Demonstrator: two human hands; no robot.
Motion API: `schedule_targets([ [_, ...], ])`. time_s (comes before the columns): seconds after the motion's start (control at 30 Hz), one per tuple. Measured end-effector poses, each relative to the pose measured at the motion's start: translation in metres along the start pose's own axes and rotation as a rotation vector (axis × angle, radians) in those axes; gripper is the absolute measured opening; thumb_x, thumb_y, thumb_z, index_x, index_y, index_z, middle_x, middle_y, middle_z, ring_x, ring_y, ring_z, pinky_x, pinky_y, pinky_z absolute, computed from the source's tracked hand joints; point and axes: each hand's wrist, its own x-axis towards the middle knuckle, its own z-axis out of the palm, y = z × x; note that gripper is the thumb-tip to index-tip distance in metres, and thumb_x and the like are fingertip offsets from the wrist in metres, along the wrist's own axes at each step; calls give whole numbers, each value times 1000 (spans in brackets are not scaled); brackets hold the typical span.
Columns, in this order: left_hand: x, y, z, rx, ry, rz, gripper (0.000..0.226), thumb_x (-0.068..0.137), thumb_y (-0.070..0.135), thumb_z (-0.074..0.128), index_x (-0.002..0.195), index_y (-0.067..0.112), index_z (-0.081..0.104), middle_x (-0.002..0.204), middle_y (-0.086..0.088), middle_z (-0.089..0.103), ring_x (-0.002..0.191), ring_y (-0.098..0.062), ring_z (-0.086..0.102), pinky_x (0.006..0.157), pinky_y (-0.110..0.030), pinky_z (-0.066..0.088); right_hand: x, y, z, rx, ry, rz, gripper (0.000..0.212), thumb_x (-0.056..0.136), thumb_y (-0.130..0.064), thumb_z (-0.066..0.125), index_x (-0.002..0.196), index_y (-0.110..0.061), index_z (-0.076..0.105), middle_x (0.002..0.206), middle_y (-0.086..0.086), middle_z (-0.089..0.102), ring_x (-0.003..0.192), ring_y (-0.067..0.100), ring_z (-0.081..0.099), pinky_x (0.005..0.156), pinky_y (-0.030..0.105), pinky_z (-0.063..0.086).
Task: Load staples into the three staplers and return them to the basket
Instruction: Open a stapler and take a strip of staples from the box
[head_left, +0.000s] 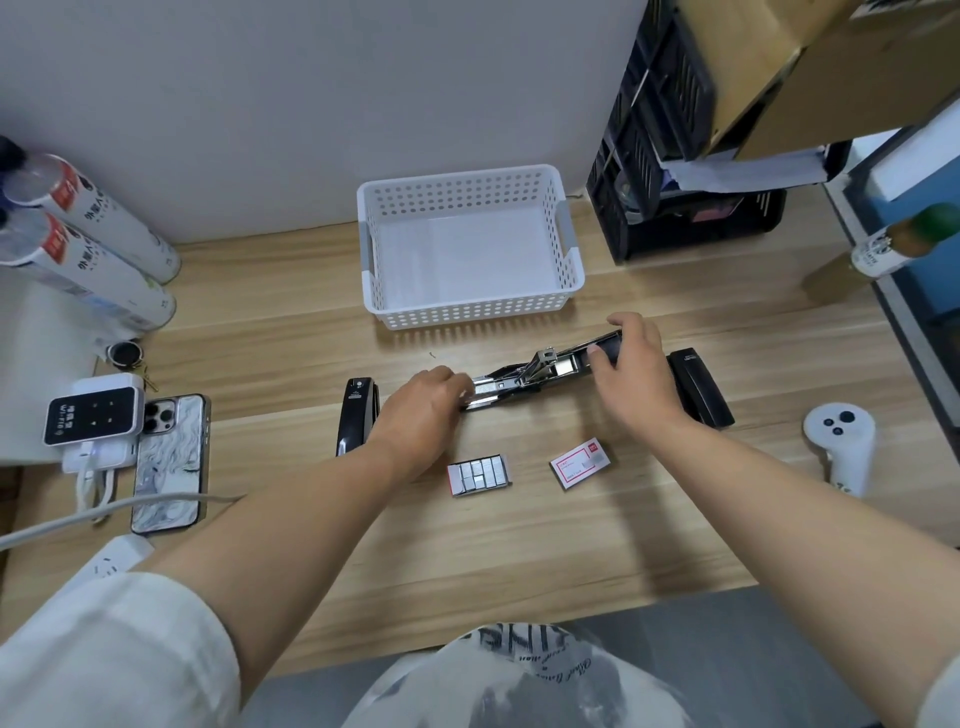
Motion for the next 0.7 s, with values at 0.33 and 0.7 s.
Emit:
schedule_targets([
  [0.33,8,8,4,-445,40,-373,72,82,0,71,144,17,38,127,-13,58,116,-28,57,90,-33,46,-17,-17,-9,-2,47,-211,25,95,-29,58,118,-20,53,118,-4,50,89,21,59,79,36,48],
  [0.7,-7,3,11,-829,71,-709,64,89,-11,50,148,9,34,131,-19,55,112,-28,57,103,-34,45,-20,-69,37,-210,-219,-653,40,84,-32,73,118,-20,59,112,-2,48,103,20,53,76,36,49],
])
